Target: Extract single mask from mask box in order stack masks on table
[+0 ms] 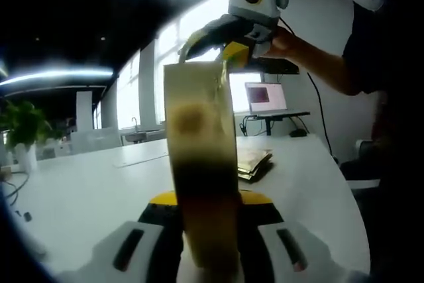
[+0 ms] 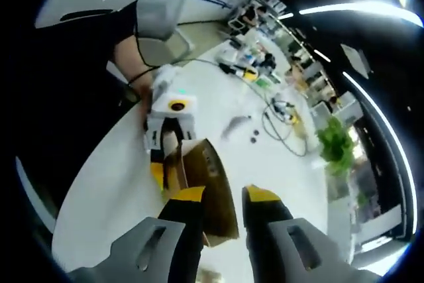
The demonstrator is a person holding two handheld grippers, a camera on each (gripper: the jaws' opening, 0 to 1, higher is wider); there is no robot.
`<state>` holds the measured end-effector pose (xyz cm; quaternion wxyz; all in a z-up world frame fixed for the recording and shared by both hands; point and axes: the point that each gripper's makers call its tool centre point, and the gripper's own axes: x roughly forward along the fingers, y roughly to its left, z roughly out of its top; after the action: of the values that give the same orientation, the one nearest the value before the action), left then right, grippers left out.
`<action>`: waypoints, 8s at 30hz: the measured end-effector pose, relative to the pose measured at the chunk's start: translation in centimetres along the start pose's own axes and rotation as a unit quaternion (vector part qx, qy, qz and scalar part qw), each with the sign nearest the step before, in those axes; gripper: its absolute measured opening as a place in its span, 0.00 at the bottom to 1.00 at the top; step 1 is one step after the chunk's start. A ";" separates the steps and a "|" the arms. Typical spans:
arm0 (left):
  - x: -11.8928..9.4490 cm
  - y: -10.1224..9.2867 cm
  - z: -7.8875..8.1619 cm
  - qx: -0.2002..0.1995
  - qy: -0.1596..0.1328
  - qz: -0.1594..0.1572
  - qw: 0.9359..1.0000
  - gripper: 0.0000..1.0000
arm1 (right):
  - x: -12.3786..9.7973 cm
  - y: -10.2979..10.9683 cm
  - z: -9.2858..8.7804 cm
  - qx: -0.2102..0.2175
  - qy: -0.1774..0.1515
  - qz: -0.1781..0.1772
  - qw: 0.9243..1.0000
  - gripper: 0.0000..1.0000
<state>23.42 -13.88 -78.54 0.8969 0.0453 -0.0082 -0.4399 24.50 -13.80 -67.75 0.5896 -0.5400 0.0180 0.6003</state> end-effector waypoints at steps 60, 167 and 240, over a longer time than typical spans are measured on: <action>-0.2 0.0 0.0 0.000 -0.003 -0.002 1.000 0.32 | 2.4 1.8 -1.3 -0.067 0.090 0.077 0.991 0.05; -0.9 1.1 2.1 -0.034 -0.062 0.010 0.997 0.31 | -12.2 -4.4 1.2 0.085 -0.082 -0.277 0.953 0.00; -0.6 1.0 1.4 -0.028 -0.044 0.011 0.999 0.32 | -15.1 -3.7 -20.1 0.248 0.146 -0.386 0.877 0.00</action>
<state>23.72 -12.91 -77.03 0.9013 0.0007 -0.0364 -0.4317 35.58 -36.25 -63.71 0.8797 -0.4219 0.0421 0.2152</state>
